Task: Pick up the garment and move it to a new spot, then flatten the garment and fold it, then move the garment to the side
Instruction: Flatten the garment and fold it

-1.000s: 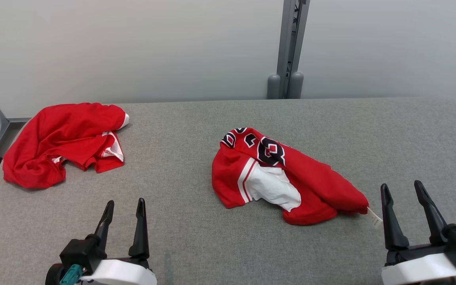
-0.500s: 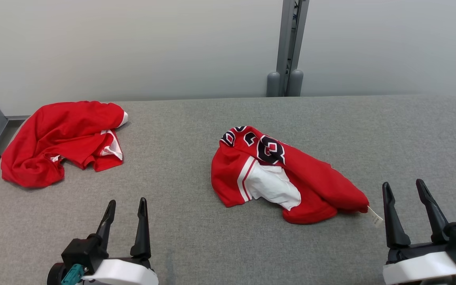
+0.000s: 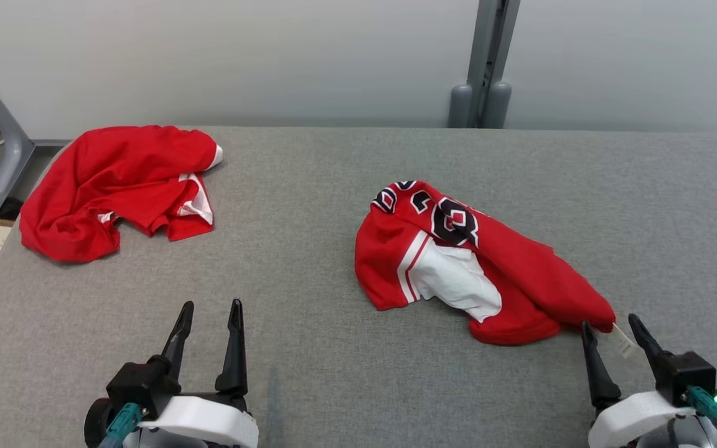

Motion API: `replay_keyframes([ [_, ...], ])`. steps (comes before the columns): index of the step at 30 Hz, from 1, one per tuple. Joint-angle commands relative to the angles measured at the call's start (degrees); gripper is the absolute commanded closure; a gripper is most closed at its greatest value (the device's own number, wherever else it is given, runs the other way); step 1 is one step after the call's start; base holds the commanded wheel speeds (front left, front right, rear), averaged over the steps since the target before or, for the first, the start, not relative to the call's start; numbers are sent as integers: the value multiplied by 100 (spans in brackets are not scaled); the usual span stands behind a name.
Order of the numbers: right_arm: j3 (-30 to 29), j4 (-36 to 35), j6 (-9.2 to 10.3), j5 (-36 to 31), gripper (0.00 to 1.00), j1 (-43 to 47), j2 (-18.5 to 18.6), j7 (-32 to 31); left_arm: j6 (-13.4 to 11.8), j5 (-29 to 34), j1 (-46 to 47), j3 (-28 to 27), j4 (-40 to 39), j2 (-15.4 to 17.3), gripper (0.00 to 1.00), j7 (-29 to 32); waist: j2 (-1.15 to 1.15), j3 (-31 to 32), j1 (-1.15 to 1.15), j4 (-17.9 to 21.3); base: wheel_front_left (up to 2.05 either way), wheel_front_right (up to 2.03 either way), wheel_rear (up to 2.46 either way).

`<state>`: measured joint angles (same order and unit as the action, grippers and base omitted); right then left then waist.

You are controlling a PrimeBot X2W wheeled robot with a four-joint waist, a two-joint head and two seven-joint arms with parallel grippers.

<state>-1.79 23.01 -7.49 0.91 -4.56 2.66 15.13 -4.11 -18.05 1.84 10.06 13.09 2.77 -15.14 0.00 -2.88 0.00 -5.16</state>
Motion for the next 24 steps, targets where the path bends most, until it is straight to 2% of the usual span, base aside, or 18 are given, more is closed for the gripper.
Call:
replay_keyframes([
  [1, -78, 362, -1, -110, 0, -282, 40, -12, -55, -44, 113, 12, -14, 23, 0, -1, 0, -210, 0, -207, 0, 0, 0],
  [8, -226, 1181, -1, -379, 0, -862, 41, -6, -95, -105, 210, 46, -58, 21, 0, -1, 0, -404, 0, -404, 0, 0, 0],
  [10, -241, 1279, -1, -429, 71, -994, 45, -4, -105, -113, 233, 54, -71, 21, 0, -1, 0, -438, 0, -443, 0, 0, 0],
  [11, -237, 1284, -1, -425, 100, -1061, 54, -1, -118, -115, 240, 58, -76, 21, 0, -2, 0, -451, 0, -460, 0, 0, 0],
  [18, -133, 861, -1, -438, 100, -1569, 405, 1, -157, -190, 270, 112, -133, 22, 0, -1, 0, -577, 0, -544, 0, 0, 0],
  [24, 470, 975, -1, -493, 100, -2551, 1272, -486, -179, -249, 398, 224, -193, 25, 0, -1, 0, -834, 0, -693, 0, 0, 0],
])
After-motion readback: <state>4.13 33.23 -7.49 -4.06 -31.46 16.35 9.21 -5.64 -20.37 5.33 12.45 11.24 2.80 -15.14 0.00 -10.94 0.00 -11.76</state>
